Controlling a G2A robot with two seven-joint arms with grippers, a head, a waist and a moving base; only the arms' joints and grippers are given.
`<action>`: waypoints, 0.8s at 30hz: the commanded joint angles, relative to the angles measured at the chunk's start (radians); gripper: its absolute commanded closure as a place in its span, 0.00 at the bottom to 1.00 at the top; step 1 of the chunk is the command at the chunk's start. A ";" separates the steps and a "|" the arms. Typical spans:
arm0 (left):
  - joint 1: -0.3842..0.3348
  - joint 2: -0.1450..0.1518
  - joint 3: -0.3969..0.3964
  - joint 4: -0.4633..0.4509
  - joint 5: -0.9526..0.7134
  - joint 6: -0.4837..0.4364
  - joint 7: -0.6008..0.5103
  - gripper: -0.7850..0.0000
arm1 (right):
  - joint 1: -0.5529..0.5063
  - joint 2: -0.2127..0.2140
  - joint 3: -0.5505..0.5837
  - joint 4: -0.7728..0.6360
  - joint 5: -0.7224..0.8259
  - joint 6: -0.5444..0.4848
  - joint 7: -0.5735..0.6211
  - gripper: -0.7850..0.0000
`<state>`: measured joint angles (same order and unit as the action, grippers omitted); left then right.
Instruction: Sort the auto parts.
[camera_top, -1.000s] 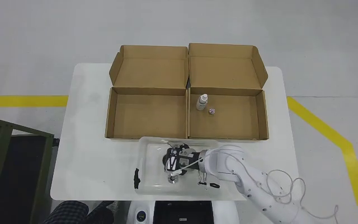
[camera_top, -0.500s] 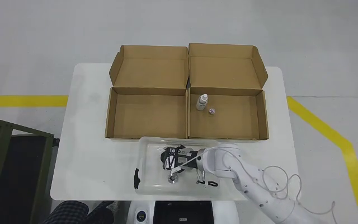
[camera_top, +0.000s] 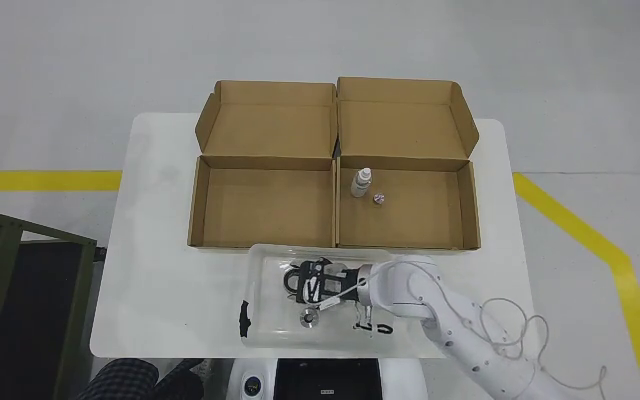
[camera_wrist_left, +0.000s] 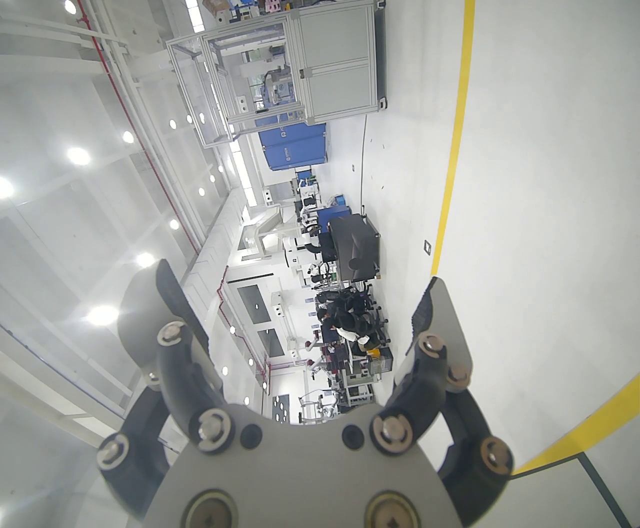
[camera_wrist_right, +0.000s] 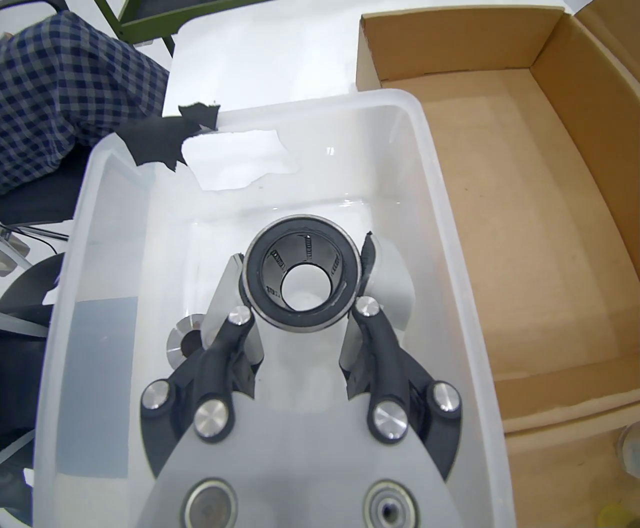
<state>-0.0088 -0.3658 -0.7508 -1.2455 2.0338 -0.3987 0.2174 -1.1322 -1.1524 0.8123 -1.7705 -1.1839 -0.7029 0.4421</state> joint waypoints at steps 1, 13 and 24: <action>0.000 0.000 0.000 0.000 0.000 0.000 0.000 0.00 | -0.010 0.004 0.017 -0.010 0.026 -0.006 -0.009 1.00; 0.000 0.000 0.000 0.000 0.000 0.000 0.000 0.00 | -0.090 0.036 0.152 -0.056 0.185 -0.112 -0.117 1.00; 0.000 0.000 0.000 0.000 0.000 0.000 0.000 0.00 | -0.142 0.060 0.265 -0.048 0.377 -0.140 -0.144 1.00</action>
<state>-0.0088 -0.3658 -0.7508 -1.2455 2.0338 -0.3987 0.2174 -1.2717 -1.0938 1.0701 -1.8182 -0.8195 -0.8428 0.2960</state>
